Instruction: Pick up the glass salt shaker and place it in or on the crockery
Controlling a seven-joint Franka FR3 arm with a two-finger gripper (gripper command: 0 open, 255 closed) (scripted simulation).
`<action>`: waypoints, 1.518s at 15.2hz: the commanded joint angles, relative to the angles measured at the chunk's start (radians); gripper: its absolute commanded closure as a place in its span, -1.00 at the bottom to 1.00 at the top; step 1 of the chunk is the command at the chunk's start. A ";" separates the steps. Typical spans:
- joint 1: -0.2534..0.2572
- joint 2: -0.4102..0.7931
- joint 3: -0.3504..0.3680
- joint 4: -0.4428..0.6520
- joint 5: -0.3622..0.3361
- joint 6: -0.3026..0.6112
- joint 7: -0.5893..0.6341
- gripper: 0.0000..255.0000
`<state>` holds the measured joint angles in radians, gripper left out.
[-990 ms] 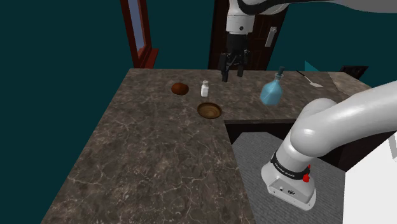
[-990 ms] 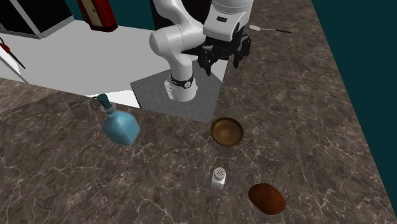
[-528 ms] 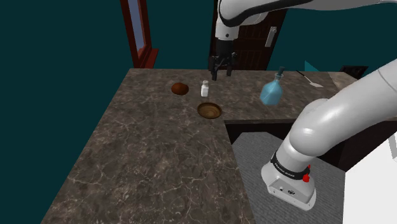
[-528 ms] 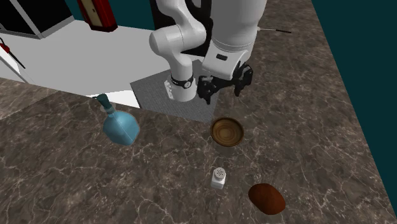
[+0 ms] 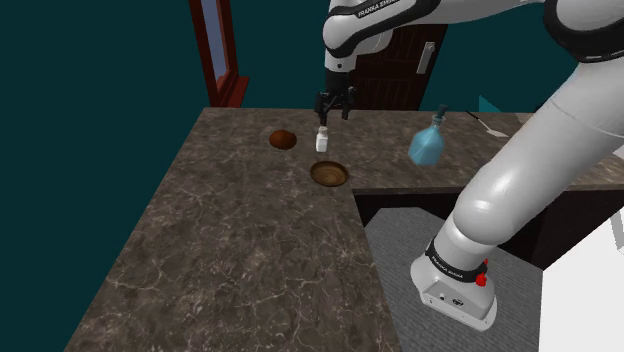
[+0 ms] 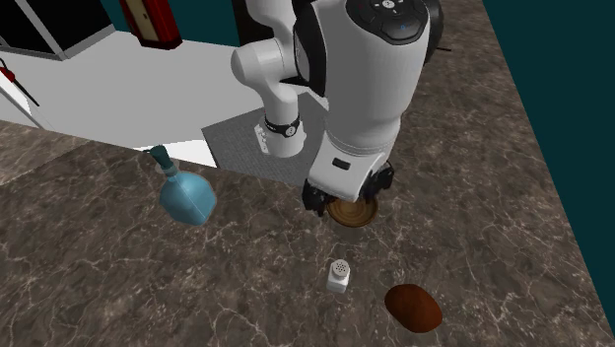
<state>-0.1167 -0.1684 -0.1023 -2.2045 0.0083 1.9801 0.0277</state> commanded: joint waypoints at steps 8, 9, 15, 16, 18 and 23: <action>-0.028 0.265 -0.031 0.193 0.015 0.107 -0.042 -1.00; -0.028 0.270 -0.031 0.185 0.016 0.120 -0.042 -1.00; -0.029 0.301 -0.030 0.146 0.022 0.190 -0.046 -1.00; -0.029 0.302 -0.030 0.146 0.022 0.190 -0.046 -1.00; -0.029 0.302 -0.030 0.146 0.022 0.190 -0.046 -1.00; -0.029 0.302 -0.030 0.146 0.022 0.190 -0.046 1.00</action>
<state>-0.1454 0.1331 -0.1327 -2.0583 0.0301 2.1698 -0.0187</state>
